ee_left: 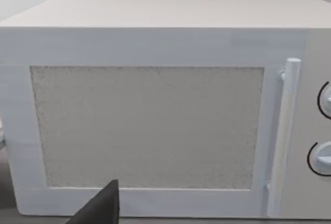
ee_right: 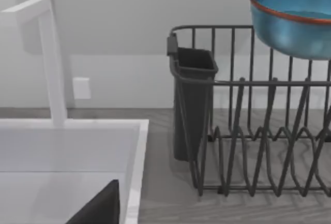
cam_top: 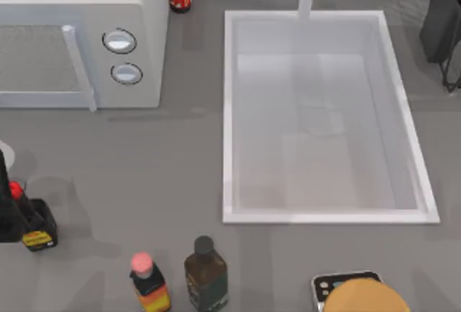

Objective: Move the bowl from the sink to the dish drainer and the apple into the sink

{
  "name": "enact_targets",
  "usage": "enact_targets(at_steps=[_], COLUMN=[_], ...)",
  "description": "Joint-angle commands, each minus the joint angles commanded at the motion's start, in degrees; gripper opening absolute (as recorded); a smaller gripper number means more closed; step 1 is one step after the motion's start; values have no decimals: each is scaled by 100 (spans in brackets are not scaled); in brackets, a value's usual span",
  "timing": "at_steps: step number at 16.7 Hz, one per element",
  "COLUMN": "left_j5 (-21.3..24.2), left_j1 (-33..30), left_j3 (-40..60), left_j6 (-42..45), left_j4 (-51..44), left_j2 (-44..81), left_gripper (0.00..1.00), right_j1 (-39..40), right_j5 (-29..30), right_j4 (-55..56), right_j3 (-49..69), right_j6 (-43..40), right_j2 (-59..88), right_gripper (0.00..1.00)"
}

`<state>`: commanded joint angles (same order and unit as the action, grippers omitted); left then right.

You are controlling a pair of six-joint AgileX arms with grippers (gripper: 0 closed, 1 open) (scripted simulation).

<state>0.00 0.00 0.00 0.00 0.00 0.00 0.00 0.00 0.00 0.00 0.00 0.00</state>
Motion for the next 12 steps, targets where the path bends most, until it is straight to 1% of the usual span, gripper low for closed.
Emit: enact_targets(at_steps=[8,12], left_j5=[0,0], left_j1=[0,0], left_j3=[0,0], left_j6=[0,0], left_j4=[0,0], left_j2=[0,0], left_gripper=[100,100], right_j1=[-2,-194], right_j5=[0,-6], right_j4=[-5,-536], right_j3=[8,585], right_j6=[-1,-150], right_j2=[8,614], right_gripper=[100,100])
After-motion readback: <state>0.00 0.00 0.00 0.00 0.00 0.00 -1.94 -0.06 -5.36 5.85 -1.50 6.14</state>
